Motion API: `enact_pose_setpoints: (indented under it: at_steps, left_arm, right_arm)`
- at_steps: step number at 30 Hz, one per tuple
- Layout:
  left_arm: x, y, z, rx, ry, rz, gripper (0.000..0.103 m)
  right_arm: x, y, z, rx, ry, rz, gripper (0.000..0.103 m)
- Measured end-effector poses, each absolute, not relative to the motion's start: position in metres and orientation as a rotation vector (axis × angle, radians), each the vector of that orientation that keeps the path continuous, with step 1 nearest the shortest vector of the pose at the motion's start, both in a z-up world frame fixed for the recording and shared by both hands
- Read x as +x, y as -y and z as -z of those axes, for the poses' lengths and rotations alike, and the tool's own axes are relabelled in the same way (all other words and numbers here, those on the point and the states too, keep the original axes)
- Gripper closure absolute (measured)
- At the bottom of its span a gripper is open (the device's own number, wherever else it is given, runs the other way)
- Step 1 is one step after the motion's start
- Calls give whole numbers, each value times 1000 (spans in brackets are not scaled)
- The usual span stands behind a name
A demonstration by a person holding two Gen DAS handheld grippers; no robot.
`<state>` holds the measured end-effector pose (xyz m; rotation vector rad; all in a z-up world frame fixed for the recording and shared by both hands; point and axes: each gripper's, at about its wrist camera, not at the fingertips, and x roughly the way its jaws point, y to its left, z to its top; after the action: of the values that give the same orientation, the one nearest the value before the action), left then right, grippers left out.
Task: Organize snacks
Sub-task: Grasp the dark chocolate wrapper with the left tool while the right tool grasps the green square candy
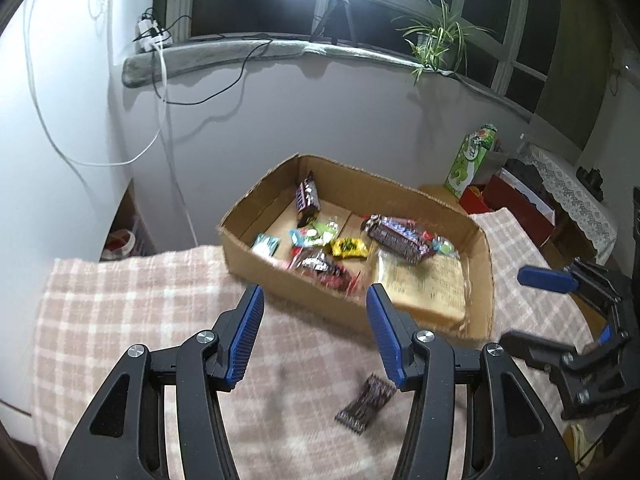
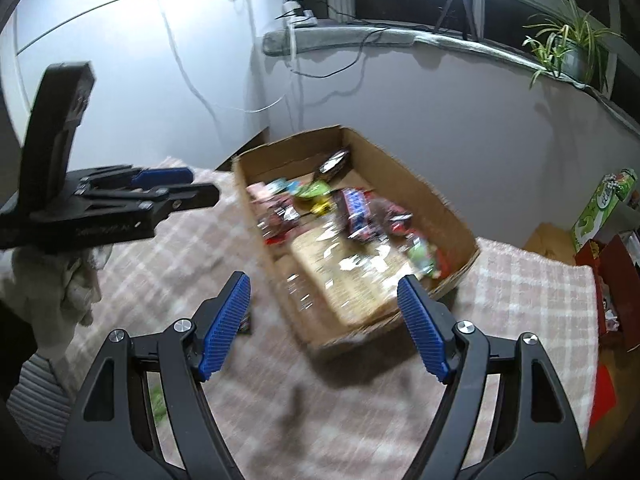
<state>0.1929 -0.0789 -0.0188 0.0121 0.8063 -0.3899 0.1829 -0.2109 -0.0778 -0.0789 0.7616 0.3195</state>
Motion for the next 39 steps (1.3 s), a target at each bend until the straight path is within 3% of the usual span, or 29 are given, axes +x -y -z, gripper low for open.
enact_pose_setpoints:
  at_steps: [30,39]
  left_arm:
    - [126,47,53,18,-857,435,51]
    - [125,49,68,24,-898,465,52]
  right_arm:
    - [83,124,147,-37,-918,-424,25]
    - [80,113,163,-27,-963,-439,44]
